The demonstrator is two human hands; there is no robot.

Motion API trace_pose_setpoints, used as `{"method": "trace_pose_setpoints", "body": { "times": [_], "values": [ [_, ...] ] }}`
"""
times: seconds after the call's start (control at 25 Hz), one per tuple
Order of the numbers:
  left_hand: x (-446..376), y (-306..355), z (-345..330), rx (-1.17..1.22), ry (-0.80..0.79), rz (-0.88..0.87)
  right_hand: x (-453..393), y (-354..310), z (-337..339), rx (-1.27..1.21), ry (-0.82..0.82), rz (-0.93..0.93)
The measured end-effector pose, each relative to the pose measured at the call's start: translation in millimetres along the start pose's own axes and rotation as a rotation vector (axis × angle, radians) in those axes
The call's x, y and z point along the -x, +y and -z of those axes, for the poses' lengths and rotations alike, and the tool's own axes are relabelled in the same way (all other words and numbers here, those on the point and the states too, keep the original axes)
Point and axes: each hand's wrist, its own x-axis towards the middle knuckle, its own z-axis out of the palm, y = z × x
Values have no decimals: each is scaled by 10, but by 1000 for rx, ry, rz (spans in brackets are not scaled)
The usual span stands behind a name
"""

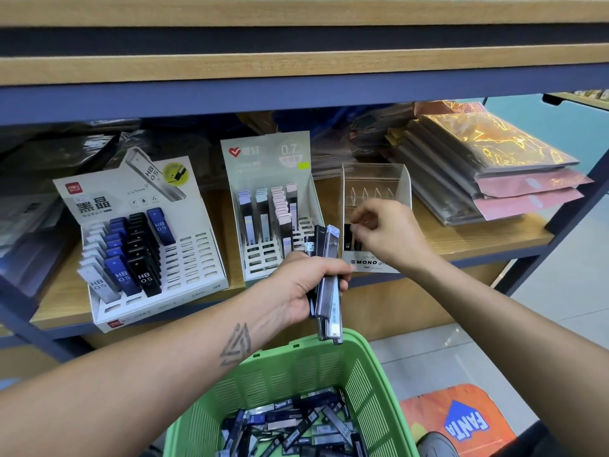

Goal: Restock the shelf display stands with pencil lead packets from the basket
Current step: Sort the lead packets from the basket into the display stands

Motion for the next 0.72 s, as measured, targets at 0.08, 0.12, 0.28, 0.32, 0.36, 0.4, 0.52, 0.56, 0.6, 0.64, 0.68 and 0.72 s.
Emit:
{"method": "trace_pose_setpoints", "body": {
  "times": [0.08, 0.12, 0.28, 0.32, 0.36, 0.4, 0.52, 0.56, 0.6, 0.64, 0.68, 0.72],
  "values": [
    [6, 11, 1, -6, 1, 4, 40, -137, 106, -381, -156, -119],
    [7, 10, 1, -14, 4, 2, 77, -192, 129, -502, -255, -166],
    [35, 12, -34, -28, -40, 4, 135, -206, 78, -646, -345, -261],
    [41, 16, -33, -16, -47, 4, 119, -191, 91, -702, -338, -307],
    [44, 25, -21, -3, -46, 2, 99, -179, 114, -761, -332, -355],
    [37, 33, -2, 13, -43, -1, 79, -157, 144, -821, -331, -399],
    [46, 56, 56, 83, -63, -20, 35, -119, 209, -972, -321, -494],
    [53, 61, 72, 100, -75, -28, 23, -119, 212, -1007, -316, -511],
    [64, 63, 86, 109, -86, -31, 13, -126, 209, -1028, -311, -523],
    [78, 63, 102, 110, -94, -31, 2, -141, 205, -1031, -314, -529],
    [98, 66, 117, 105, -93, -32, -4, -163, 203, -1014, -326, -528],
    [116, 66, 133, 98, -83, -37, -9, -191, 197, -988, -349, -519]
  ]
}}
